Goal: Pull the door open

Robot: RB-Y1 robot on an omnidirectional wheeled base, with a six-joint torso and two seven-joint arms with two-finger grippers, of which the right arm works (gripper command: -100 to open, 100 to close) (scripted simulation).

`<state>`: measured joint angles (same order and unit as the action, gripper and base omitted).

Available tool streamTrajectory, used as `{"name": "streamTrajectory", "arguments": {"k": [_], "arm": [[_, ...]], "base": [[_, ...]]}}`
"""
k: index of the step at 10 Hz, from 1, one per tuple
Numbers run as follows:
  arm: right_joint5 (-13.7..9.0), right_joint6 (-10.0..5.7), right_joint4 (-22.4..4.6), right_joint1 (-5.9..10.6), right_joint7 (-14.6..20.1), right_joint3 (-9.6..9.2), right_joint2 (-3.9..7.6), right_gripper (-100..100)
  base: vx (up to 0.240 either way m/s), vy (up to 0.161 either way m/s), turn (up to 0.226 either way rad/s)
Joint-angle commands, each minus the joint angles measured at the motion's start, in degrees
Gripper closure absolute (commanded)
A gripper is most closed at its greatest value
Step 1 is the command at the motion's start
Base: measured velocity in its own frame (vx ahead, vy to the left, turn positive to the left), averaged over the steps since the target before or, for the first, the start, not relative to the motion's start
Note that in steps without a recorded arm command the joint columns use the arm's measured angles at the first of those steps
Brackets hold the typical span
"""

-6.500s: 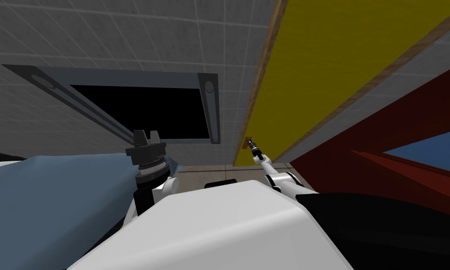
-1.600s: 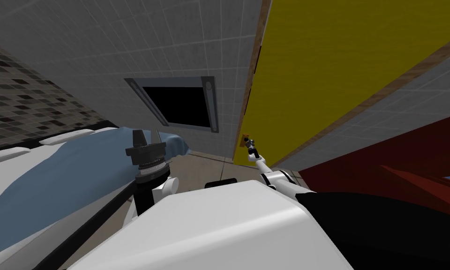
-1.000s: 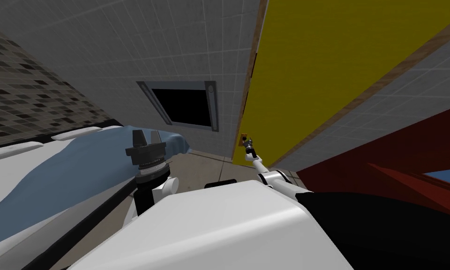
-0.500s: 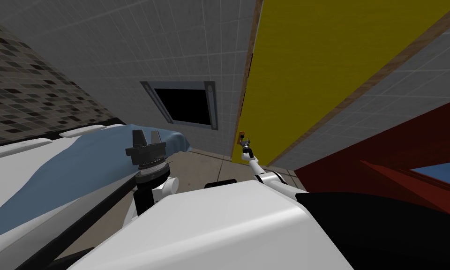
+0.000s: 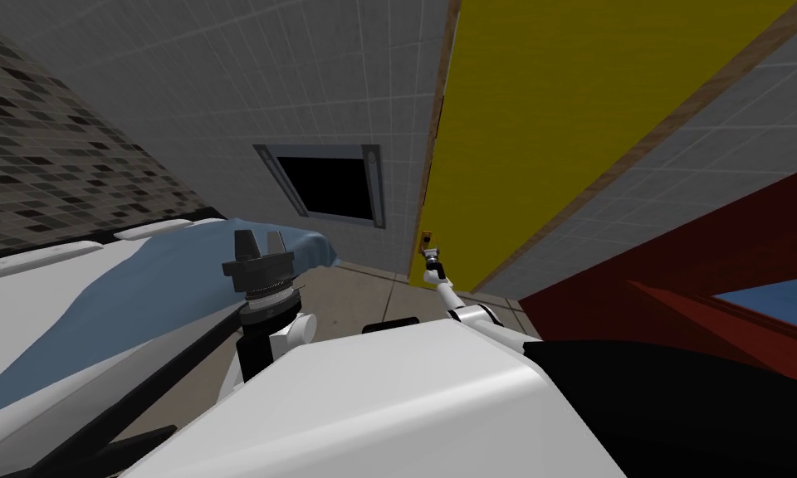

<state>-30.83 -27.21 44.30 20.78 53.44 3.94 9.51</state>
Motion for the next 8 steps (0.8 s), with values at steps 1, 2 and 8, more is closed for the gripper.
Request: {"name": "streamTrajectory", "arguments": {"k": [1, 2, 8], "arm": [[-1.2, -0.01, 0.1, 0.26, 2.1, 0.02, -0.82, -100], [-2.2, 0.10, 0.5, 0.37, 3.5, 0.09, -1.56, -100], [-5.4, 0.46, 1.5, -0.07, 9.3, 0.45, -1.86, -100]], "base": [[-0.060, -0.026, 0.007], [-0.075, -0.031, 0.018], [-0.057, -0.021, 0.032]]}}
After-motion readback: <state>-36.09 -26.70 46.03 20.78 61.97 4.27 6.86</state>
